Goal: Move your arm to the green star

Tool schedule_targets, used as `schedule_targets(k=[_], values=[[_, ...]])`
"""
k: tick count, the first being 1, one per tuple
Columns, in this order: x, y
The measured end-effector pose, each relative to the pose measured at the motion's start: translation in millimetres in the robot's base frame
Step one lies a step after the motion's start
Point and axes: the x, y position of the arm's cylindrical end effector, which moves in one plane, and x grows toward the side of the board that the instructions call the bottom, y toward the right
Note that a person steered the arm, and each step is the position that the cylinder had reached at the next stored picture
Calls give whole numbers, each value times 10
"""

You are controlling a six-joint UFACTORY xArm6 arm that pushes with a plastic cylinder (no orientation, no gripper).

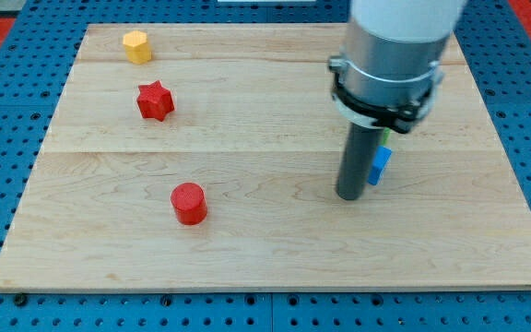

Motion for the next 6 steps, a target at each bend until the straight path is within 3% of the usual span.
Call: schedule_targets(k=[1, 2, 3, 4, 5, 6], values=[[-60, 327], [209, 449], [91, 1228], [-905, 1763], [-1790, 1620], [-1960, 1791]])
